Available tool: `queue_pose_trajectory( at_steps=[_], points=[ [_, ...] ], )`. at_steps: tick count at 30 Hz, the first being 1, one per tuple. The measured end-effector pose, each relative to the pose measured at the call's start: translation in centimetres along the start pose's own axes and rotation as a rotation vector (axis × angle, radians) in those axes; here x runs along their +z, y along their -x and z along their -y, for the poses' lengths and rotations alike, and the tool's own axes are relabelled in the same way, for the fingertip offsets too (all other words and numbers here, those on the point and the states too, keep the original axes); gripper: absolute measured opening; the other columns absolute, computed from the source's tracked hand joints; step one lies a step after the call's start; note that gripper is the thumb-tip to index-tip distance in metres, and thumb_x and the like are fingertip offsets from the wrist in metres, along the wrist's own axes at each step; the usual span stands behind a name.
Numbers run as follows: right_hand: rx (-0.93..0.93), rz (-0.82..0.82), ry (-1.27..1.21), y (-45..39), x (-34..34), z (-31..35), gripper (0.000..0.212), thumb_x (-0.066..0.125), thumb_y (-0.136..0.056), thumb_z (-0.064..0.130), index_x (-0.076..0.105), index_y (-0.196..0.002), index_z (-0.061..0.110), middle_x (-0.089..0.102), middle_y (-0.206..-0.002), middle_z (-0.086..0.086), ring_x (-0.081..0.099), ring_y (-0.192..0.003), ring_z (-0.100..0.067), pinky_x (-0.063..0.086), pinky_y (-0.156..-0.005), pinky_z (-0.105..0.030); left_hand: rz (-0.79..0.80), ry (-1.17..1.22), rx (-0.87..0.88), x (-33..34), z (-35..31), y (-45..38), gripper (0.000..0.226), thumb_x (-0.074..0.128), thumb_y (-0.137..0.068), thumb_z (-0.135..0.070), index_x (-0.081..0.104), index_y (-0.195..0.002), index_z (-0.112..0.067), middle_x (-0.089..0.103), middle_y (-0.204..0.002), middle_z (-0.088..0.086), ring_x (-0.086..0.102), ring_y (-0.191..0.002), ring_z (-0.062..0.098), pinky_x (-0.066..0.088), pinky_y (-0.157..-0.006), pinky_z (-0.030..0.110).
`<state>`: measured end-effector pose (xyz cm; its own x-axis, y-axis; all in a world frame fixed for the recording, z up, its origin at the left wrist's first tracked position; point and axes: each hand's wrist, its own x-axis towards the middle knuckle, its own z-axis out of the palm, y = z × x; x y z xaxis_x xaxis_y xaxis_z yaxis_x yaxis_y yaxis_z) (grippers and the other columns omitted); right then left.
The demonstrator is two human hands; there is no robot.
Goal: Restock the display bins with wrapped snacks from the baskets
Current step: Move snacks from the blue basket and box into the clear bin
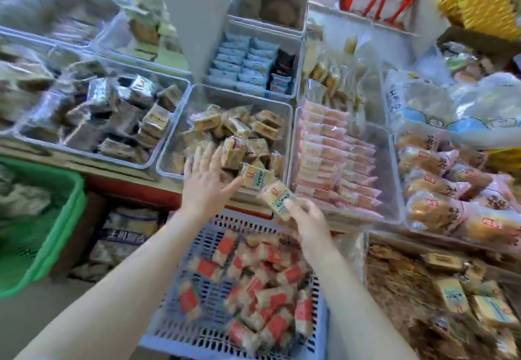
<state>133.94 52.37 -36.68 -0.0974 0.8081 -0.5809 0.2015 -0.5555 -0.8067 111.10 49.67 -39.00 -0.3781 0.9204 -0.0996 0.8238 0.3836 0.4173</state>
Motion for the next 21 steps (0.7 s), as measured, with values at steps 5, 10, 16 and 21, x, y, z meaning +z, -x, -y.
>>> queue_pose_trajectory(
  at_steps=[5, 10, 16, 21],
  points=[
    [-0.412, -0.236, 0.342, -5.6, 4.6, 8.2, 0.034, 0.06, -0.098, 0.023, 0.056, -0.131, 0.032, 0.062, -0.119, 0.006, 0.061, -0.097, -0.011, 0.052, -0.082, -0.029, 0.175, -0.201, 0.081, 1.4, 2.6, -1.9, 0.1, 0.016, -0.084, -0.087, -0.002, -0.161, -0.026, -0.004, -0.169, -0.003, -0.01, -0.154, 0.023, -0.003, -0.124, 0.048],
    [-0.631, -0.281, 0.981, -14.0, 8.5, 10.7, 0.055, 0.051, -0.101, 0.026, 0.036, -0.154, 0.024, 0.037, -0.158, -0.008, 0.038, -0.141, -0.026, 0.033, -0.116, -0.04, 0.176, -0.168, 0.07, 1.5, 2.7, -2.3, 0.099, 0.017, -0.085, -0.087, -0.004, -0.161, -0.027, -0.007, -0.168, -0.004, -0.013, -0.154, 0.023, -0.005, -0.122, 0.047],
    [-0.46, -0.122, 1.467, -16.8, 9.9, 8.7, 0.081, 0.032, -0.103, 0.056, -0.014, -0.16, 0.021, -0.009, -0.168, -0.012, 0.001, -0.156, -0.031, 0.001, -0.125, -0.05, 0.199, -0.171, 0.072, 1.6, 2.8, -2.6, 0.098, 0.015, -0.085, -0.087, -0.007, -0.16, -0.027, -0.008, -0.168, -0.004, -0.015, -0.153, 0.023, -0.006, -0.122, 0.047],
    [-0.377, -0.109, 1.451, -15.3, 9.5, 10.8, 0.083, 0.048, -0.099, 0.045, 0.004, -0.161, 0.01, 0.017, -0.166, -0.013, 0.016, -0.153, -0.03, 0.01, -0.122, -0.054, 0.212, -0.158, 0.055, 1.4, 2.9, -2.6, 0.099, 0.016, -0.085, -0.087, -0.005, -0.16, -0.028, -0.008, -0.168, -0.005, -0.014, -0.154, 0.022, -0.004, -0.123, 0.047]
  ],
)
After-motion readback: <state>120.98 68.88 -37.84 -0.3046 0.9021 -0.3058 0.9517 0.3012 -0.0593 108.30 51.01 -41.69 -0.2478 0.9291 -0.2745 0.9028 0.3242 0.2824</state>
